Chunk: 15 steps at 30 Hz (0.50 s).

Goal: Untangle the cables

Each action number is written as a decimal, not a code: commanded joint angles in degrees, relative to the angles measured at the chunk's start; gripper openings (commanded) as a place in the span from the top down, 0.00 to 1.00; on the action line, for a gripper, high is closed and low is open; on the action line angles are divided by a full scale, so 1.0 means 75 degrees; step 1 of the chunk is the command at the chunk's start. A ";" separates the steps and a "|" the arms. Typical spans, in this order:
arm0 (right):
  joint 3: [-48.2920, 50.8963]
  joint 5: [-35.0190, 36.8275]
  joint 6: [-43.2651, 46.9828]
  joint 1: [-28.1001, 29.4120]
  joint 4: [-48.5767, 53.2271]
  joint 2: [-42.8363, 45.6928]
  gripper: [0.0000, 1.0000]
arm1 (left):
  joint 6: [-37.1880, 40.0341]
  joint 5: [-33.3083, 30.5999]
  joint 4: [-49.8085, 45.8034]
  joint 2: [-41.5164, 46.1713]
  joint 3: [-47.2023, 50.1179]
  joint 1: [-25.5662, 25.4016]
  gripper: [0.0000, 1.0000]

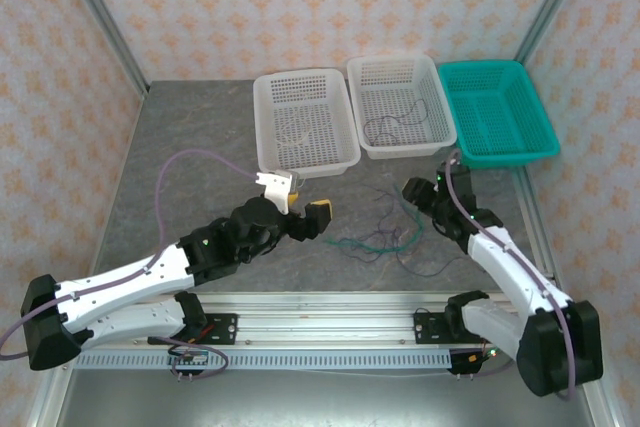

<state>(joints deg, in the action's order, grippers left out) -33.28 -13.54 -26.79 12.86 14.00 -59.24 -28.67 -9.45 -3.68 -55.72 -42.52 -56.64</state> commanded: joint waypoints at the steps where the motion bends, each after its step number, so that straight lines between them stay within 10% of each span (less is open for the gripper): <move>1: 0.0079 0.0137 0.0441 0.0117 -0.0016 -0.0589 0.36 | -0.0090 -0.0076 -0.0146 -0.0081 -0.0307 -0.0042 0.13; 9: -0.0628 -0.0221 0.1524 0.0508 -0.0507 -0.3027 0.20 | -0.0325 -0.0077 -0.0241 -0.0176 -0.0260 -0.0042 0.13; 15: -0.1194 0.0918 0.1799 0.1231 -0.0439 -0.4005 0.36 | -0.0489 -0.0157 -0.0260 -0.0153 -0.0202 -0.0042 0.13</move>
<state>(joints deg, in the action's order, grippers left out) -40.51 -9.74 -15.66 19.86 13.67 -86.02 -30.92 -9.45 -3.73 -57.08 -43.18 -56.64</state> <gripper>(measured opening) 0.679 0.872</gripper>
